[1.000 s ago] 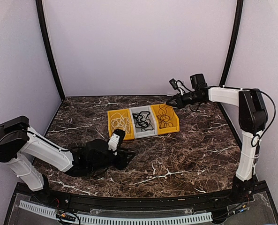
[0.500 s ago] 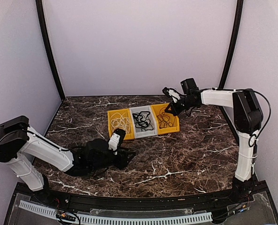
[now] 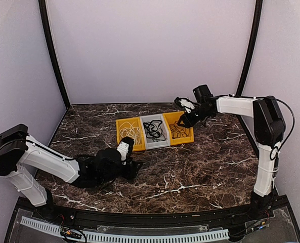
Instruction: Untangle the cables
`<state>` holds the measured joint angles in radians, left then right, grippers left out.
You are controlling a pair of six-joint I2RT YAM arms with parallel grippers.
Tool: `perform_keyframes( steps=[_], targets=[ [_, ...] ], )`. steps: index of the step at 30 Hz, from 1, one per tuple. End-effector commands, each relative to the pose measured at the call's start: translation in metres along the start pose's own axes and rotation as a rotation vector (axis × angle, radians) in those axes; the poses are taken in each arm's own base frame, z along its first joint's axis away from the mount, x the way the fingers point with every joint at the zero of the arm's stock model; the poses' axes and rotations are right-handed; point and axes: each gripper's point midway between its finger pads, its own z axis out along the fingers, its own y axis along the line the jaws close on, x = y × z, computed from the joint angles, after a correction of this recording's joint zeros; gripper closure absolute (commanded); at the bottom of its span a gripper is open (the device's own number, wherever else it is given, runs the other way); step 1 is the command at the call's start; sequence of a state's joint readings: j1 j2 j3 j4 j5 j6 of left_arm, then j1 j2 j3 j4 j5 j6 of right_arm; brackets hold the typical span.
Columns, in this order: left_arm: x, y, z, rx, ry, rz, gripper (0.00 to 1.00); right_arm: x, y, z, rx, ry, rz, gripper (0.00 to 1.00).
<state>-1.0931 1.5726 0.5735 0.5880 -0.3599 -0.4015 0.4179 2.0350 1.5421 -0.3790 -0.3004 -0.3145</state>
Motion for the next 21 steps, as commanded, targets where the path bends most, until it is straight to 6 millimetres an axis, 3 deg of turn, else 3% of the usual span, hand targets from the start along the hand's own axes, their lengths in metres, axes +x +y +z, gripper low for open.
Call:
perform_keyframes(
  steps=[1,5,8,9,11,12,17,21],
  targets=[
    [-0.023,0.02,-0.013,-0.12,-0.025,0.034,0.42,-0.033,0.0,-0.056,0.06,-0.1,-0.069,0.48],
    [-0.042,0.035,-0.025,-0.182,-0.039,0.038,0.38,-0.045,-0.002,-0.106,0.078,-0.176,-0.072,0.46],
    [-0.056,0.061,-0.036,-0.274,-0.042,0.028,0.33,-0.048,-0.013,-0.147,0.136,-0.257,-0.047,0.38],
    [-0.063,0.066,-0.041,-0.285,-0.054,0.011,0.33,-0.046,-0.019,-0.161,0.163,-0.288,-0.032,0.31],
    [-0.074,0.085,-0.05,-0.33,-0.058,-0.027,0.31,-0.031,-0.025,-0.178,0.202,-0.331,0.005,0.04],
    [-0.077,0.097,-0.052,-0.357,-0.047,-0.042,0.29,-0.026,-0.028,-0.189,0.232,-0.358,0.014,0.02],
    [-0.104,0.128,-0.069,-0.438,-0.026,-0.016,0.13,-0.002,-0.033,-0.229,0.39,-0.497,0.096,0.01],
    [-0.131,0.156,-0.082,-0.522,-0.019,0.031,0.01,0.016,-0.047,-0.238,0.489,-0.484,0.219,0.01]
  ],
)
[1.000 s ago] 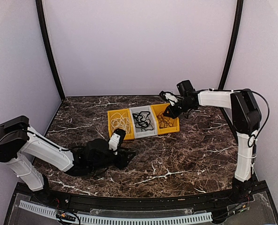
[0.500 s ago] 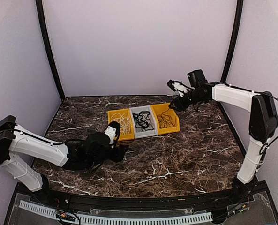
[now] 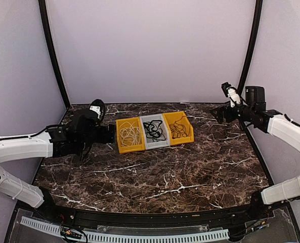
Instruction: Untangle the cables
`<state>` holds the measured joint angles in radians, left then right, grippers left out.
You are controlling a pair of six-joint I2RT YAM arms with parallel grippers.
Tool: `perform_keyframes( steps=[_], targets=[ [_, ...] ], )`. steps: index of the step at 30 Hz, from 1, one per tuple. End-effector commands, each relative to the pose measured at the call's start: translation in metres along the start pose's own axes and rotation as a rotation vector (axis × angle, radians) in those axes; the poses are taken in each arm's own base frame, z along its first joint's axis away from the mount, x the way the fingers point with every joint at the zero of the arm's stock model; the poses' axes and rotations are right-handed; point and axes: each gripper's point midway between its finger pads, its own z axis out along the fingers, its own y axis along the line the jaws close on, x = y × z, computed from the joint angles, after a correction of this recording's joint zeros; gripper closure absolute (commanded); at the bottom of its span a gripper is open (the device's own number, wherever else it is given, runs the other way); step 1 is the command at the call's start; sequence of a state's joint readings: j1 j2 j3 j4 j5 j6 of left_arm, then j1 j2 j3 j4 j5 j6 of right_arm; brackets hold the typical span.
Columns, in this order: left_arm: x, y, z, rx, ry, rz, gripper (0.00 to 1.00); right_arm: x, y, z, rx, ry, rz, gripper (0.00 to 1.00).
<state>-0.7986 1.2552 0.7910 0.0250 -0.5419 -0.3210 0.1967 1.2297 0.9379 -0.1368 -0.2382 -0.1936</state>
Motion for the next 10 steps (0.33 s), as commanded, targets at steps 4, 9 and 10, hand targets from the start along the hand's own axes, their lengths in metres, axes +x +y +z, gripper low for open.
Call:
perform_keyframes(
  steps=[4,9,10],
  targets=[
    [-0.046,0.049,-0.007,-0.101,0.005,0.08,0.01,-0.03,-0.036,-0.03,0.196,-0.156,0.057,0.01],
    [-0.059,0.06,-0.01,-0.099,-0.073,0.11,0.01,-0.032,-0.039,-0.035,0.15,-0.177,0.071,0.02],
    [-0.051,0.06,-0.008,-0.094,-0.074,0.112,0.01,-0.028,-0.037,-0.034,0.142,-0.175,0.071,0.01]
  ],
)
